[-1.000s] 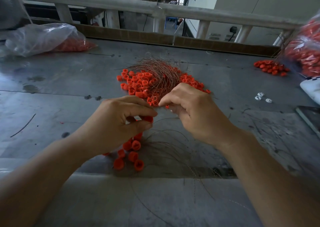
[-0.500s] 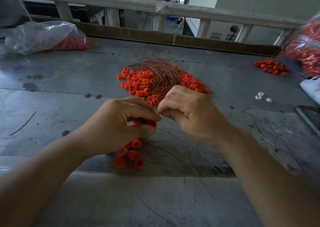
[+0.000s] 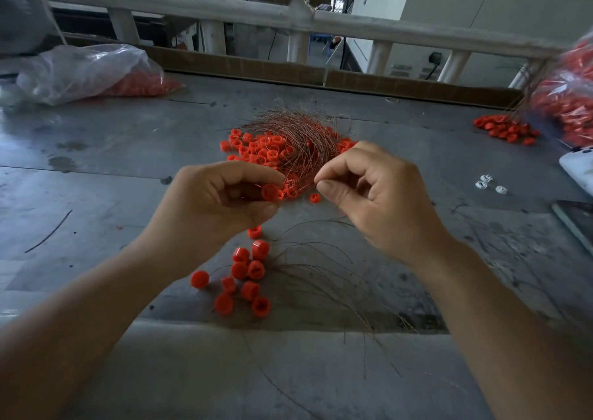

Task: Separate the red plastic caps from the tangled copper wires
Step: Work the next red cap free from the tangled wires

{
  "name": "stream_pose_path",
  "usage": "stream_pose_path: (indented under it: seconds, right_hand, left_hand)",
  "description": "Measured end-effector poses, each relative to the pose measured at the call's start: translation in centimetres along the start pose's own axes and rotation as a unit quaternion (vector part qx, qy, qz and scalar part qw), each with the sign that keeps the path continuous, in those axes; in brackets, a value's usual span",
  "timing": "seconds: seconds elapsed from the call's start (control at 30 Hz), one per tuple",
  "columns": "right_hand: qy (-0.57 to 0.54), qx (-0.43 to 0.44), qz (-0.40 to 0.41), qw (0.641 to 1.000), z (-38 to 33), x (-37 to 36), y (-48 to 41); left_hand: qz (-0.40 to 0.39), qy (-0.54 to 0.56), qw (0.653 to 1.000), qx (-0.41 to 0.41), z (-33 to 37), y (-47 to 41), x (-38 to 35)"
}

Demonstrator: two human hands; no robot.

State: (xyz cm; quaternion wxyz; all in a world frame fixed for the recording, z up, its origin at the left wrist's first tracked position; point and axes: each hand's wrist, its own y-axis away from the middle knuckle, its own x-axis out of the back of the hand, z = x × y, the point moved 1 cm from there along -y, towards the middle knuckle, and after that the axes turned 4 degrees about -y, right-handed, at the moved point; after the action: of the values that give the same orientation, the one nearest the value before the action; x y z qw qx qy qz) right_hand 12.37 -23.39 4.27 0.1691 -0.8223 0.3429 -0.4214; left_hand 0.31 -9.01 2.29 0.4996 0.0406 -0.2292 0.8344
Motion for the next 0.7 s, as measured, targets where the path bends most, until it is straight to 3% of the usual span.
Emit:
stream_pose_path:
  seconds: [0.7]
  right_hand:
    - [-0.021, -0.001, 0.003, 1.000, -0.62, -1.00, 0.27]
  left_hand:
    - [-0.041, 0.051, 0.998, 0.012, 0.55, 0.50, -0.46]
